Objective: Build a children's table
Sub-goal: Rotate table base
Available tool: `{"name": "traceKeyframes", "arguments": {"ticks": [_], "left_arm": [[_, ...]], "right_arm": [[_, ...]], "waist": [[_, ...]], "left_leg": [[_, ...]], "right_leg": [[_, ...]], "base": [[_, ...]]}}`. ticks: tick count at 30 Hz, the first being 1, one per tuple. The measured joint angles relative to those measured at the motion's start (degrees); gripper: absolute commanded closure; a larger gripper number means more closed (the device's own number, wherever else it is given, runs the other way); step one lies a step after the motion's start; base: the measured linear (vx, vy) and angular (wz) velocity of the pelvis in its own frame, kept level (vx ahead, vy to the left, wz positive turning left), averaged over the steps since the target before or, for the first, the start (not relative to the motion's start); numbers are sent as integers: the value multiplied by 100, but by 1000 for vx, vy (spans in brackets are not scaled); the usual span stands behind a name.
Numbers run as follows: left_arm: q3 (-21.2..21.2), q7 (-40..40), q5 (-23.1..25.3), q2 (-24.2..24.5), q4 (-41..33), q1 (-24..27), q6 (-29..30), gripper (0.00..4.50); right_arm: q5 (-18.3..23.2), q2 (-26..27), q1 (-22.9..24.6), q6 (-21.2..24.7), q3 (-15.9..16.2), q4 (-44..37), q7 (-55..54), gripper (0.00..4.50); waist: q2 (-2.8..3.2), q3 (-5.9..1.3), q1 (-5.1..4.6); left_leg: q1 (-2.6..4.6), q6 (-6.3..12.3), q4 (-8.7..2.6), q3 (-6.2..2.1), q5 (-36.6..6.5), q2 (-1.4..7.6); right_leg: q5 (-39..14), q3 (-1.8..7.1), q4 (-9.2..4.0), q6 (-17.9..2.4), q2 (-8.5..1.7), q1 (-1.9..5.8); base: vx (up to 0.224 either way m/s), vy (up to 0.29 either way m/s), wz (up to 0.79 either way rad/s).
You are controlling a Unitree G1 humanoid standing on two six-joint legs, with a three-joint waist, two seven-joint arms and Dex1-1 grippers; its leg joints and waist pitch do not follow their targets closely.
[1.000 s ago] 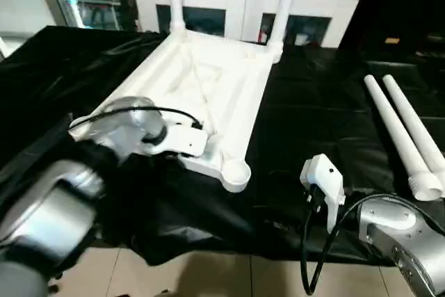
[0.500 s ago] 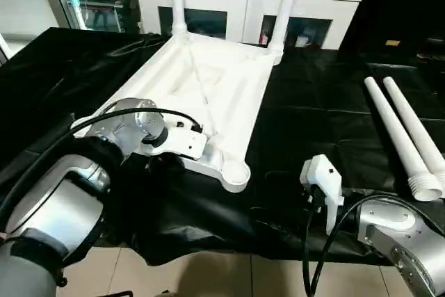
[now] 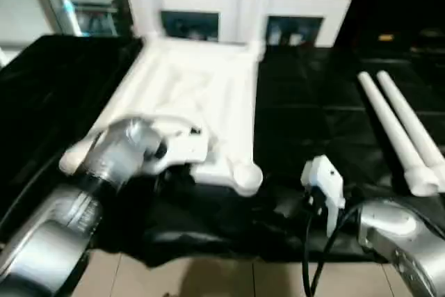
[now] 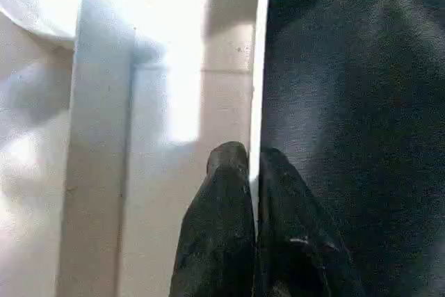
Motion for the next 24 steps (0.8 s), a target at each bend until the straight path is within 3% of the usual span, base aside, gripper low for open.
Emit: {"name": "traceKeyframes", "arguments": {"ticks": [8, 13, 18, 24], "left_arm": [[339, 498, 169, -178, -1766, 989, 1751, 449], [465, 1206, 296, -639, -1974, 1096, 2451, 449], [491, 1716, 422, -828, -1784, 1009, 2436, 449], [361, 1788, 213, -769, -1520, 1008, 1396, 449]], "right_arm": [[-2, 1, -116, -6, 2, 11, 10, 30], [-16, 4, -139, -21, 2, 14, 11, 30], [-24, 3, -115, -21, 2, 14, 6, 30], [-53, -11, -108, -22, 0, 14, -39, 30]], "waist": [[1, -2, -65], [1, -2, -92], [1, -2, -124], [1, -2, -10]], "left_leg": [[2, 0, -1, 5, 0, -3], [0, 0, -1, 5, 0, -4], [-3, 1, -1, 3, -1, -4], [-5, 8, -1, -3, -6, -5]], "right_leg": [[-7, 11, -2, 11, 0, 11], [-12, 11, -3, 20, 0, 10], [-19, 9, -6, 33, 1, 9], [-14, 5, -17, 24, 1, 3]], "base": [[0, 0, 0], [0, 0, 0], [0, 0, 0], [0, 0, 0]]}}
